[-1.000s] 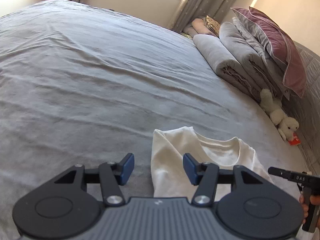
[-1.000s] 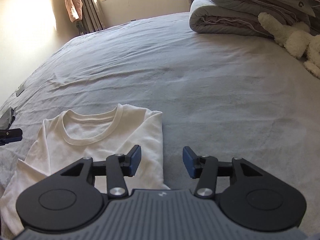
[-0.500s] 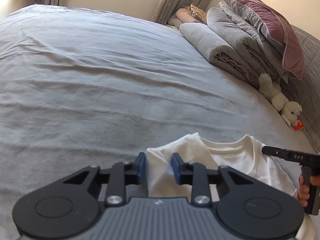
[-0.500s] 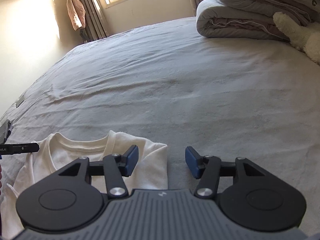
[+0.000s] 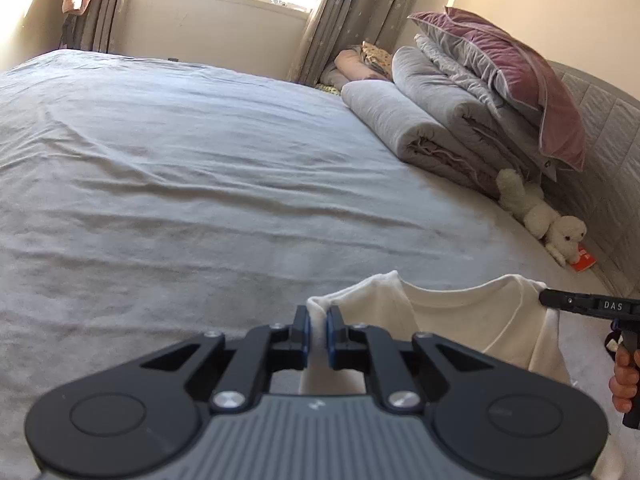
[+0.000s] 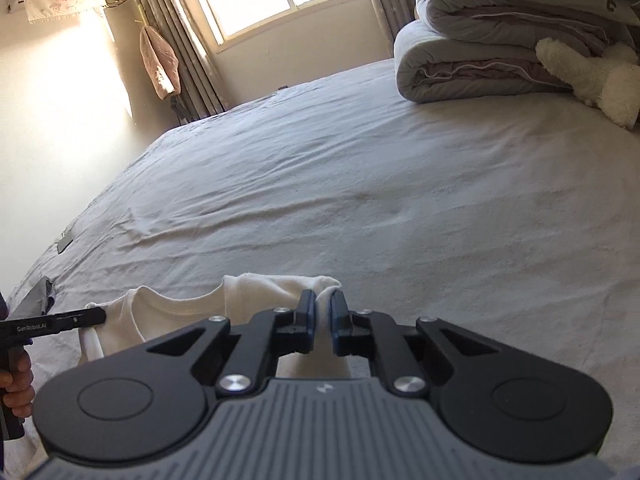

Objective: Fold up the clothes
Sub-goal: 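Close both grippers on the end of the folded white sweatshirt, then lift the sweatshirt end with both grippers and fold it over the body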

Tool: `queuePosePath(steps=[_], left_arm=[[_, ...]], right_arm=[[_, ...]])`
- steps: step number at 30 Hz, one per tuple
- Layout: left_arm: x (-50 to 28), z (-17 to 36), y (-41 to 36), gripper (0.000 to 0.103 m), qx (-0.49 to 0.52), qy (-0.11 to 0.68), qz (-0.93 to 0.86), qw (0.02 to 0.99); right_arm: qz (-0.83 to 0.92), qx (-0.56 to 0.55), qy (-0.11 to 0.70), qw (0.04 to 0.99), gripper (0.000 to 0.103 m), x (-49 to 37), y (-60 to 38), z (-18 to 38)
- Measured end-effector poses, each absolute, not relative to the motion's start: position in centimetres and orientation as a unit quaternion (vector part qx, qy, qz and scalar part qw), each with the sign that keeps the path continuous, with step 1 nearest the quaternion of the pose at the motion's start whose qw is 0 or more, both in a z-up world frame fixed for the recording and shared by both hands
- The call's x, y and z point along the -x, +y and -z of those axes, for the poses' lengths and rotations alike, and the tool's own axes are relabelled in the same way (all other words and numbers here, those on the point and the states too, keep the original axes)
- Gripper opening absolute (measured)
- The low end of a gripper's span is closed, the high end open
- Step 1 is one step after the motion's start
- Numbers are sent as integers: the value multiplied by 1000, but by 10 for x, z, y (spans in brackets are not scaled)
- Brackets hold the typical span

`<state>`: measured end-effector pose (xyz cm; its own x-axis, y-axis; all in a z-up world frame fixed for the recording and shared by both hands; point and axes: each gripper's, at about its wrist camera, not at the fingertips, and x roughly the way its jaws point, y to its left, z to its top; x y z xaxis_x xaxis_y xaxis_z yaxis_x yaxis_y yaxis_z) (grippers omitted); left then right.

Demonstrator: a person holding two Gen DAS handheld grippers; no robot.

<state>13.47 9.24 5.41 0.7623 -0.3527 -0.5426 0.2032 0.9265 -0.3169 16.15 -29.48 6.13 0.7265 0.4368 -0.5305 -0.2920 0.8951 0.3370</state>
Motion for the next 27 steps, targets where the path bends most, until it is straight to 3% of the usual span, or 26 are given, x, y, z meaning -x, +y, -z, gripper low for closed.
queuePosePath(steps=[16,27], left_arm=[[-55,-92,98,8,87,227,215,946],[22,-74,93,8,-34,181,276,943]], right_arm=[[-243,-142,279,918,8,-77,-323,-98],[-305,-68,290,905,7,-7,-336,-94]])
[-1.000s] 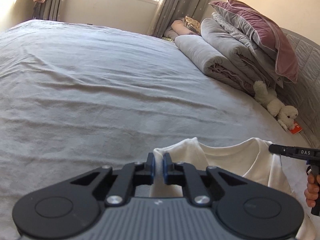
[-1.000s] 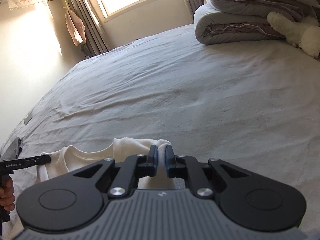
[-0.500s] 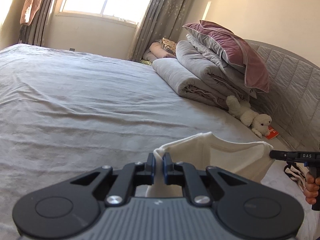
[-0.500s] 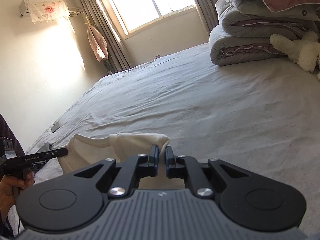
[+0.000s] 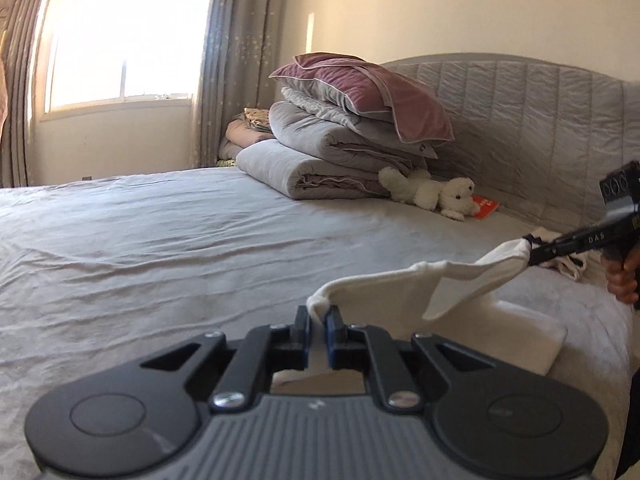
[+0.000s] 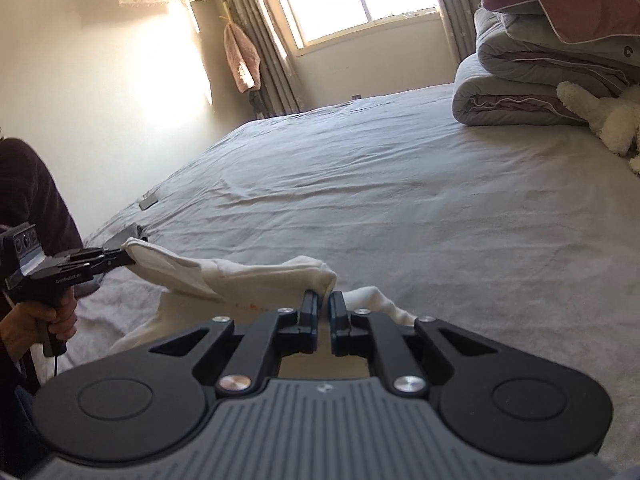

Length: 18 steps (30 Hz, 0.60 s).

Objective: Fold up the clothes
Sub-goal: 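Lift the sweatshirt end with both grippers and fold it over the body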

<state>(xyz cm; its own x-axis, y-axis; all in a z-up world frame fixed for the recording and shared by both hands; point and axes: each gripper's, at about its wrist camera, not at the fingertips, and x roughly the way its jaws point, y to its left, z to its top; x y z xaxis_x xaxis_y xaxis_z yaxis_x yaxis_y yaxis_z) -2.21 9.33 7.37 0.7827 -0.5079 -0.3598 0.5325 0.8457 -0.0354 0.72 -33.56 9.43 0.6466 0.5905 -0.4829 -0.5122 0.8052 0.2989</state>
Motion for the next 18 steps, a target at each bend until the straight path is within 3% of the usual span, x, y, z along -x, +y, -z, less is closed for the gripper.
queuePosePath(steps=[7,11,12,14,16,18], left_arm=[[53,-51,78,8,-129,205,320,916],[56,-51,81,12,-145,240,336,899],[56,-53,85,12,-137,248,339,897],[55,-59,95,16,-96,261,340,899],[53,-65,105,16,-50,274,338,899],[50,-66,113,21,21,295,329,897]], right_arm=[[-340,13,324,883,2,19,-335,-73],[-339,-8,341,877,2,16,-340,-65],[-331,-26,347,877,13,12,-341,-64],[-324,-60,359,873,19,6,-343,-63],[-323,-106,362,868,48,2,-348,-65],[-323,-154,364,860,64,-1,-354,-67]])
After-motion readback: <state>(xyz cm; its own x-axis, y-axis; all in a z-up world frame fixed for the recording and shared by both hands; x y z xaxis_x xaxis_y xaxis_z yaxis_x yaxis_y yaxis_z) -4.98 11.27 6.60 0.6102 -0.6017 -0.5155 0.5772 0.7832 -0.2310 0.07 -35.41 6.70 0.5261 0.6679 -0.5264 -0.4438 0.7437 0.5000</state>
